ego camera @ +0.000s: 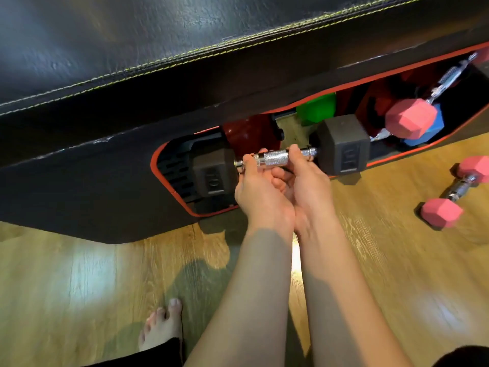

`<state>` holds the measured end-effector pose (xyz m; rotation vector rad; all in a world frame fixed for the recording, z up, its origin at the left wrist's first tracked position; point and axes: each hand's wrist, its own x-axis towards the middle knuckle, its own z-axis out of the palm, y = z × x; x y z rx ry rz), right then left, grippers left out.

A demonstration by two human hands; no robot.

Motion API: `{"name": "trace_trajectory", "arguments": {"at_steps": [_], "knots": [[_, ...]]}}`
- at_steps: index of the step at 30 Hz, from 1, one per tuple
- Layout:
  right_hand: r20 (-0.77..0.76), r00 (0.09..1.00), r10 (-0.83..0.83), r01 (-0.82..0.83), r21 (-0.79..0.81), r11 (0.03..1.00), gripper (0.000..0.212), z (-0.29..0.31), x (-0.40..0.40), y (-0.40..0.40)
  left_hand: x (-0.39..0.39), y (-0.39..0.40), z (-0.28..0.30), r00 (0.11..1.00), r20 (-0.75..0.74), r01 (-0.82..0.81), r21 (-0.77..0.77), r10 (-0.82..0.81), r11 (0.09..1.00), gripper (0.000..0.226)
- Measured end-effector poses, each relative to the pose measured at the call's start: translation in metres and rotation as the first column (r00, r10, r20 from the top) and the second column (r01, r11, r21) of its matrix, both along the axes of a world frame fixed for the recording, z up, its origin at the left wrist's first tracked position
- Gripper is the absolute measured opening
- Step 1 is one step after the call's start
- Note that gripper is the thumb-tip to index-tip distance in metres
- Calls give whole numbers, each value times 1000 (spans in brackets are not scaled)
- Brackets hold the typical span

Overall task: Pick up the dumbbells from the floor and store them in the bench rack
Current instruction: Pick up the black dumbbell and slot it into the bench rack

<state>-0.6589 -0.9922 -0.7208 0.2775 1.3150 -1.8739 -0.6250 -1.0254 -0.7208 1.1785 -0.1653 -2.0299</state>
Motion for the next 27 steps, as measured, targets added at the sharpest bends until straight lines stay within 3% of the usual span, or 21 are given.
{"name": "trace_trajectory", "arguments": {"at_steps": [6, 10, 13, 27], "knots": [[60, 998, 15, -13, -34, 999, 25, 8, 1, -19, 4, -19, 16, 992, 118, 51, -64, -43, 997, 23], [82, 996, 28, -22, -65, 998, 33, 0, 1, -29, 8, -27, 17, 990, 118, 90, -62, -83, 994, 15], [79, 996, 35, -28, -85, 996, 18, -2, -3, -31, 7, -26, 18, 987, 124, 115, -65, -106, 991, 18], [22, 998, 60, -57, -112, 992, 27, -14, -11, -34, -2, -24, 10, 993, 119, 22, -30, -19, 999, 28]]}}
